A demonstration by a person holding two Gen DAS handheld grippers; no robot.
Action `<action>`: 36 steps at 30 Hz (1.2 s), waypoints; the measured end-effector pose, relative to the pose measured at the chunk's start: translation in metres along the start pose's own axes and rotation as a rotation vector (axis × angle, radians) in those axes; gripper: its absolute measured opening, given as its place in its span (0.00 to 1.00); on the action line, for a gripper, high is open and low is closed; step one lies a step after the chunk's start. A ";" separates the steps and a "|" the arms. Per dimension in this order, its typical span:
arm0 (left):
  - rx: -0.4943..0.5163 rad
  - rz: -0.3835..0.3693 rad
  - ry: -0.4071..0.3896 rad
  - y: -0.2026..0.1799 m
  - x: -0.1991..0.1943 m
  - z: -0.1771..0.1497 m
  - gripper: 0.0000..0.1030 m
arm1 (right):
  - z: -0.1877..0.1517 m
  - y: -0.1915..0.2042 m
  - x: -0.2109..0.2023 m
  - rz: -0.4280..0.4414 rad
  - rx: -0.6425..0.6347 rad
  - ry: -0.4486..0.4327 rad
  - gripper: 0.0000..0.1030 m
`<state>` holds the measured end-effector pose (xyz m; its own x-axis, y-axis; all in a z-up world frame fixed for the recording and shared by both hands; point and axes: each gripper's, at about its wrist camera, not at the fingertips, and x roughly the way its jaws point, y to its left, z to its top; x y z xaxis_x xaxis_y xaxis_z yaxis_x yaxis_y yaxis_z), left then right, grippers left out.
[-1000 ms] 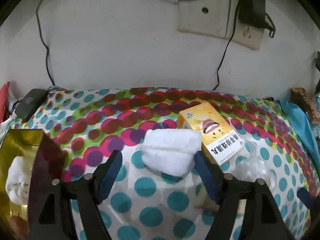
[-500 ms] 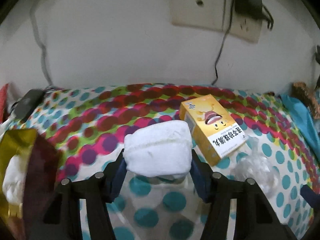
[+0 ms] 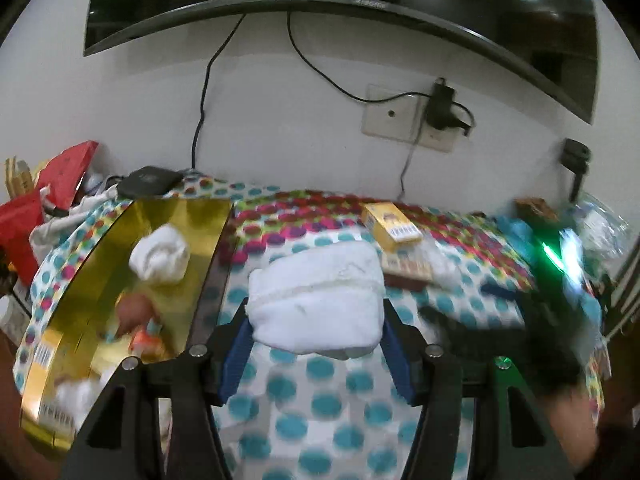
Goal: Organize objects
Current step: 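Lift the white towel with the left gripper while the right gripper grasps another plastic bundle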
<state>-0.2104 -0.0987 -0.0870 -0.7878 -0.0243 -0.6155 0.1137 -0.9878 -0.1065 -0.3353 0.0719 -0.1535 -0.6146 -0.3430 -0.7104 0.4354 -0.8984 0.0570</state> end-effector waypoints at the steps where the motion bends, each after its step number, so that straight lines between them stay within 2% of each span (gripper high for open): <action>1: 0.000 -0.005 0.000 0.002 -0.006 -0.007 0.59 | 0.004 -0.003 0.006 -0.045 0.017 0.014 0.99; 4: -0.004 -0.027 0.020 0.008 -0.022 -0.032 0.59 | 0.015 -0.028 0.022 0.008 0.142 0.041 0.98; 6: -0.014 -0.035 0.037 0.014 -0.028 -0.046 0.59 | 0.019 -0.042 0.032 -0.014 0.194 0.075 0.98; 8: -0.021 -0.025 0.064 0.019 -0.030 -0.060 0.59 | 0.024 -0.053 0.039 0.016 0.223 0.086 0.88; 9: -0.024 -0.023 0.072 0.020 -0.029 -0.064 0.59 | 0.025 -0.053 0.041 0.015 0.206 0.095 0.66; 10: -0.033 -0.022 0.082 0.022 -0.029 -0.068 0.59 | 0.025 -0.049 0.039 -0.033 0.151 0.100 0.22; 11: -0.045 -0.022 0.087 0.025 -0.030 -0.071 0.59 | 0.023 -0.046 0.037 -0.058 0.117 0.097 0.18; 14: -0.058 -0.016 0.085 0.029 -0.034 -0.075 0.59 | 0.011 -0.042 0.018 -0.062 0.108 0.059 0.18; 18: -0.044 -0.018 0.080 0.023 -0.041 -0.077 0.59 | -0.005 -0.040 -0.008 -0.021 0.126 0.005 0.18; 23: -0.029 0.010 0.033 0.019 -0.052 -0.076 0.59 | -0.026 -0.025 -0.036 0.031 0.112 -0.031 0.18; 26: -0.075 0.029 0.034 0.023 -0.052 -0.075 0.59 | -0.026 -0.018 -0.042 -0.017 0.100 -0.060 0.18; 29: -0.055 0.060 0.021 0.020 -0.053 -0.074 0.59 | -0.027 -0.014 -0.047 -0.074 0.085 -0.092 0.18; 32: -0.040 0.080 0.013 0.022 -0.058 -0.071 0.59 | -0.026 -0.013 -0.048 -0.093 0.076 -0.101 0.18; 36: -0.066 0.157 -0.011 0.048 -0.061 -0.059 0.59 | -0.027 -0.013 -0.051 -0.107 0.079 -0.114 0.18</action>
<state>-0.1208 -0.1354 -0.1005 -0.7635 -0.1799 -0.6203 0.2753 -0.9594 -0.0607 -0.2920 0.1083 -0.1371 -0.7274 -0.2689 -0.6313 0.3129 -0.9488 0.0436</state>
